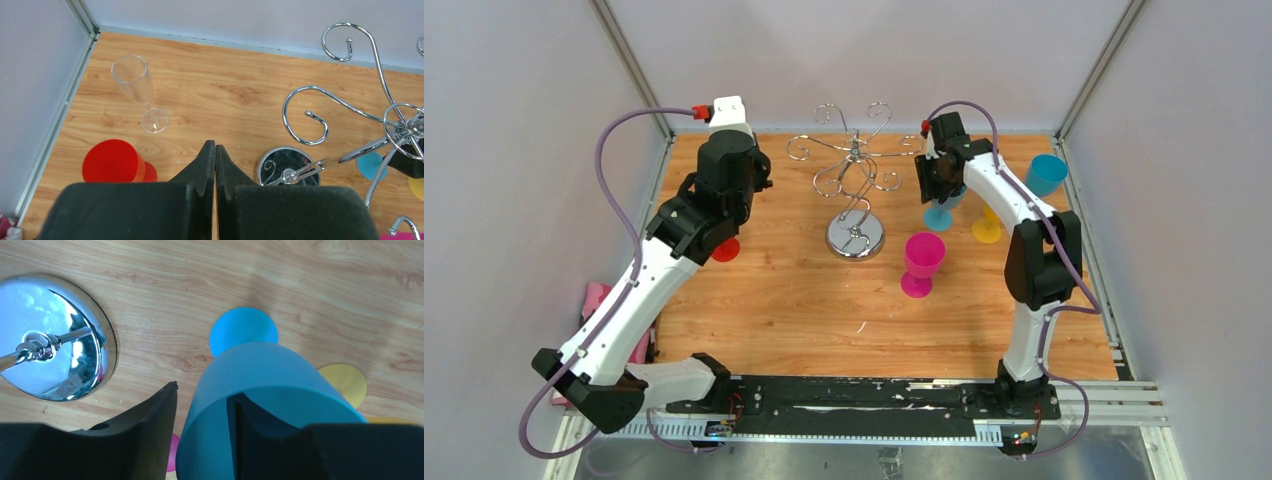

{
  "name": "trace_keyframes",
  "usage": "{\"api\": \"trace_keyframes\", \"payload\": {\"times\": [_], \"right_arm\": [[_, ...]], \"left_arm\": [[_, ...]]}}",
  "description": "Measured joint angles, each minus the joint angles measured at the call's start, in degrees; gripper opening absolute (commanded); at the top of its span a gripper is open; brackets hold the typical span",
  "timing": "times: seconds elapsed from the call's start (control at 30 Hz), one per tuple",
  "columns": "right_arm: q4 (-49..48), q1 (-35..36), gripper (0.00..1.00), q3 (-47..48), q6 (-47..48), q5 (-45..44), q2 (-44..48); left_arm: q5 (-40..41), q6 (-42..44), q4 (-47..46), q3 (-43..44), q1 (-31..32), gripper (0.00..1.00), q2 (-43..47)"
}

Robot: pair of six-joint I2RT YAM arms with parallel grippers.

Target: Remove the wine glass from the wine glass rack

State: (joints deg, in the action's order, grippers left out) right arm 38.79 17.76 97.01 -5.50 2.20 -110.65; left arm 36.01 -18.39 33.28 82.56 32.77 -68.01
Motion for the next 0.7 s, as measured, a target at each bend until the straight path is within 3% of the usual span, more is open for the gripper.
{"api": "trace_keyframes", "payload": {"times": [0.2,0.3,0.7], "right_arm": [[2.1,0.5,0.57,0.0,-0.1,-0.8,1.6],[3.2,0.9,0.67,0.7,-0.1,-0.9,4.3],[3.3,2.1,0.69,4.8,0.2,-6.1,20.6]], "left_arm": [[0.0,0.0,0.0,0.0,0.0,0.0,0.3],[0.1,0.2,0.0,0.0,0.0,0.0,0.3],[0.7,1.1,-1.5,-1.1,0.0,0.0,2.1]]}}
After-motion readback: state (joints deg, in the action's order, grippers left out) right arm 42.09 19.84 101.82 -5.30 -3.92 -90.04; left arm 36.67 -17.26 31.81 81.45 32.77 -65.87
